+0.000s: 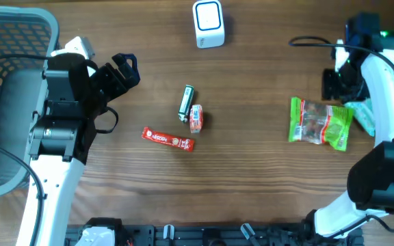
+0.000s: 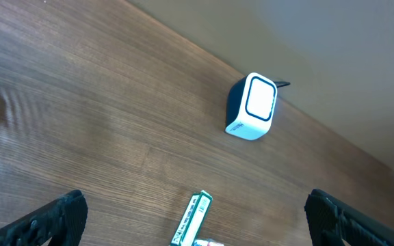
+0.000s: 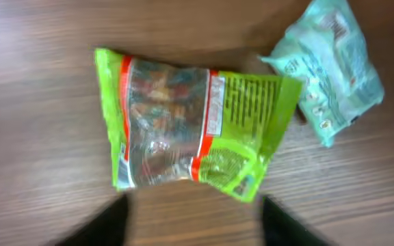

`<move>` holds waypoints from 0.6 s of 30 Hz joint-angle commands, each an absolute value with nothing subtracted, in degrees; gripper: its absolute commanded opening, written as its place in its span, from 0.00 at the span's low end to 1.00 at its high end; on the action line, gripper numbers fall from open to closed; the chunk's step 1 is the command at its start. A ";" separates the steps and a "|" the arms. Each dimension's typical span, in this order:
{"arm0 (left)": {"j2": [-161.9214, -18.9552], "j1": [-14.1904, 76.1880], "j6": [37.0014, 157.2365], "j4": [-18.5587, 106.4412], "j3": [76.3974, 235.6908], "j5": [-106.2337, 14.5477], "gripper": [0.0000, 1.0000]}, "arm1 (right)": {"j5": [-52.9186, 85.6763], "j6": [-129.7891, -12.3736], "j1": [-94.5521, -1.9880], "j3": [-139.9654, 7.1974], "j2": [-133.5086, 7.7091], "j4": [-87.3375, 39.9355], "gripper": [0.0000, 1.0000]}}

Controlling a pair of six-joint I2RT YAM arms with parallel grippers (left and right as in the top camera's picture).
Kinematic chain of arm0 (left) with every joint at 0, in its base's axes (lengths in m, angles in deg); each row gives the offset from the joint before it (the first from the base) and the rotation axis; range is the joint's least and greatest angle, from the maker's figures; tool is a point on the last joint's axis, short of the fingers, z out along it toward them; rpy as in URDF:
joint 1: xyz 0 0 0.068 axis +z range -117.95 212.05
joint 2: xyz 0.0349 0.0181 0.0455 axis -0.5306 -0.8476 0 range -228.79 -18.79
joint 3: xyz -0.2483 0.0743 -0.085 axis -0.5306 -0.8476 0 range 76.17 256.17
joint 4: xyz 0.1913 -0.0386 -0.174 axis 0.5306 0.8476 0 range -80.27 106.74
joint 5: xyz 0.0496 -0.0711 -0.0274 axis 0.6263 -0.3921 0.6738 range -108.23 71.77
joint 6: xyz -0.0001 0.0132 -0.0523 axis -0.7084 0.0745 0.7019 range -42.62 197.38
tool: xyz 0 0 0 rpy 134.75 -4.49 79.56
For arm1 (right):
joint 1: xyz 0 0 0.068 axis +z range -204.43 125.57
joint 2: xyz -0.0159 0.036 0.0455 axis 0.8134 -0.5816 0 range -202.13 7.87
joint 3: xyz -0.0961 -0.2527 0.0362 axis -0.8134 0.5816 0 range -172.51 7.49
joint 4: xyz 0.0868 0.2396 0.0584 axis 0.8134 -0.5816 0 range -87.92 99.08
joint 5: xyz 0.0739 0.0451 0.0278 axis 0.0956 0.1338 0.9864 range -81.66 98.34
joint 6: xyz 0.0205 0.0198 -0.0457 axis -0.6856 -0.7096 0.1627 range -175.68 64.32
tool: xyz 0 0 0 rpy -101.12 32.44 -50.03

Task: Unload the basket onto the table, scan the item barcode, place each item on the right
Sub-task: 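Lower the snack bag beside the wipes pack and open the right gripper, then move the right gripper over the red-white Kleenex pack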

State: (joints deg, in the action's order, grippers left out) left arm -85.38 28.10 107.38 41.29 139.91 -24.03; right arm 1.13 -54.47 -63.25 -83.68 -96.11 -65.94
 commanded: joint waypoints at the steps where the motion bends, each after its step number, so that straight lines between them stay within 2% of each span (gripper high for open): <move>1: -85.55 28.47 106.09 41.13 139.94 -23.88 1.00 | 8.28 -57.75 -64.80 -81.78 -96.07 -63.05 0.74; 3: -85.55 28.47 106.09 41.13 139.94 -23.88 1.00 | 23.14 -55.61 -64.00 -81.78 -96.07 -62.16 0.80; 5: -85.55 28.47 106.09 41.13 139.94 -23.88 1.00 | 38.79 -47.89 -62.07 -81.76 -96.07 -62.27 0.80; 7: -85.55 28.47 106.07 41.13 139.94 -23.88 1.00 | 47.38 -43.37 -59.27 -81.74 -96.07 -62.51 0.80; 10: -85.55 28.47 106.09 41.13 139.94 -23.88 1.00 | 47.08 -43.96 -52.59 -81.74 -96.07 -62.25 0.94; 12: -85.55 28.47 106.07 41.13 139.94 -23.88 1.00 | 45.31 -45.90 -47.95 -81.74 -96.07 -61.59 1.00; 18: -85.55 28.47 106.07 41.13 139.94 -23.88 1.00 | 38.90 -63.80 -34.77 -81.72 -96.07 -51.78 1.00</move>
